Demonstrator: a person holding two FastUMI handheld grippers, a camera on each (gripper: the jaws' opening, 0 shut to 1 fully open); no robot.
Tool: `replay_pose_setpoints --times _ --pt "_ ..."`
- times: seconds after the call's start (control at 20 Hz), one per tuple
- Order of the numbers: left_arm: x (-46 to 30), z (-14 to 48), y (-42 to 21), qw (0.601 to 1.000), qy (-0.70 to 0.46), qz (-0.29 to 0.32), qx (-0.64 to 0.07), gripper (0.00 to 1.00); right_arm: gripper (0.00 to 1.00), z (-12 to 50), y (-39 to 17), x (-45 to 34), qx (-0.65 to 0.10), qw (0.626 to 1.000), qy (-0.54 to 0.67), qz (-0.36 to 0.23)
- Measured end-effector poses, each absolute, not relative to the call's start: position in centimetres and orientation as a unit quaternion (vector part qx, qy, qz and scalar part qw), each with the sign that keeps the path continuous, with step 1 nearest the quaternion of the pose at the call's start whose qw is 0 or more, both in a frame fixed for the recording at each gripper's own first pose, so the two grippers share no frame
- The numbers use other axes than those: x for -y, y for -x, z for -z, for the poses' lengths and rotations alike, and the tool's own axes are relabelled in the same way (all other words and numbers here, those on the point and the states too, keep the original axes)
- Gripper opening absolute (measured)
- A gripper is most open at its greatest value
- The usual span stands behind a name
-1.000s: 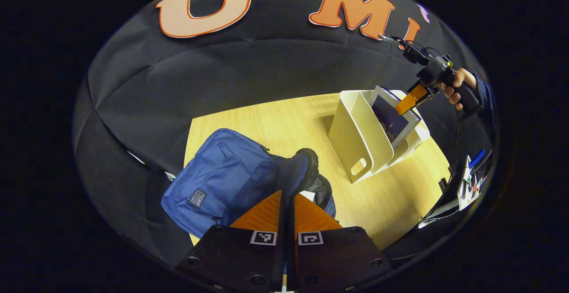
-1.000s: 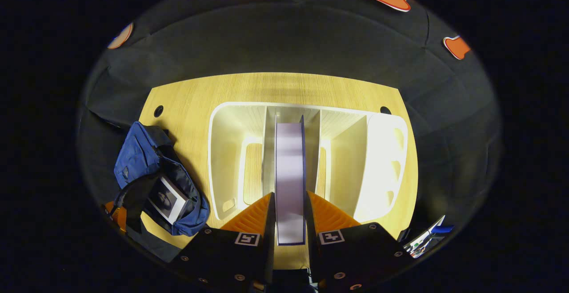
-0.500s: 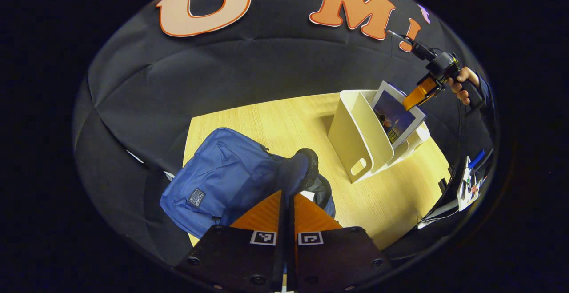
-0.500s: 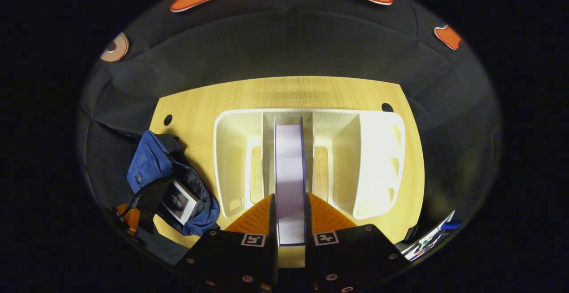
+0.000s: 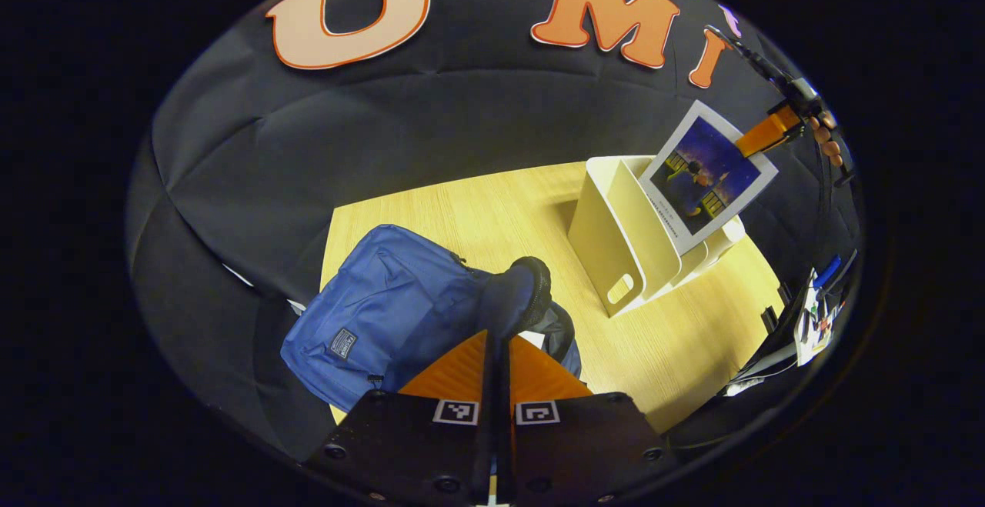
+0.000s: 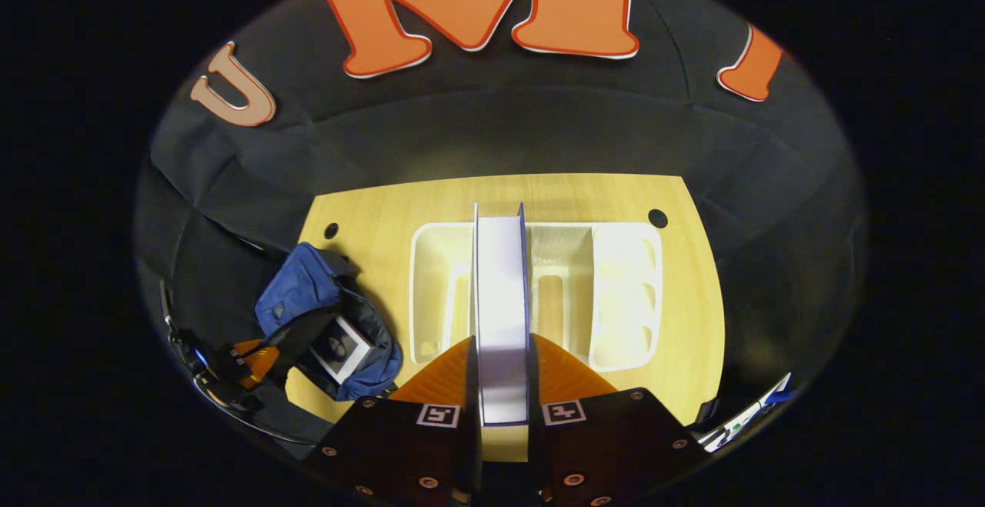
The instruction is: Open the schoolbag, grab two books from the bookshelf and put them into the schoolbag.
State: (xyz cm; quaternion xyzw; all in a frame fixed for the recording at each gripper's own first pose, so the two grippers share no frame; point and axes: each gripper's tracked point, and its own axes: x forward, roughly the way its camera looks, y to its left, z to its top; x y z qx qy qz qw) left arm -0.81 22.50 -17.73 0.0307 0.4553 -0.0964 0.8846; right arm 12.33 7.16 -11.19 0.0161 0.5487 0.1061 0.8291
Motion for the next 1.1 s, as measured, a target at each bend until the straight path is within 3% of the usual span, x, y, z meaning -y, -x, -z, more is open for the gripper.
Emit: replay_pose_setpoints --times 0.5,1.1 --pt "-22.3 17.2 0.5 0.885 -0.038 0.094 -0.454 0.04 0.24 7.0 -10.5 -4.9 -0.508 0.851 -0.074 -0.115" --pt "-22.5 16.6 0.6 0.888 -0.028 0.074 -0.453 0.04 0.24 8.2 -6.4 -11.9 -0.514 0.806 -0.171 -0.24"
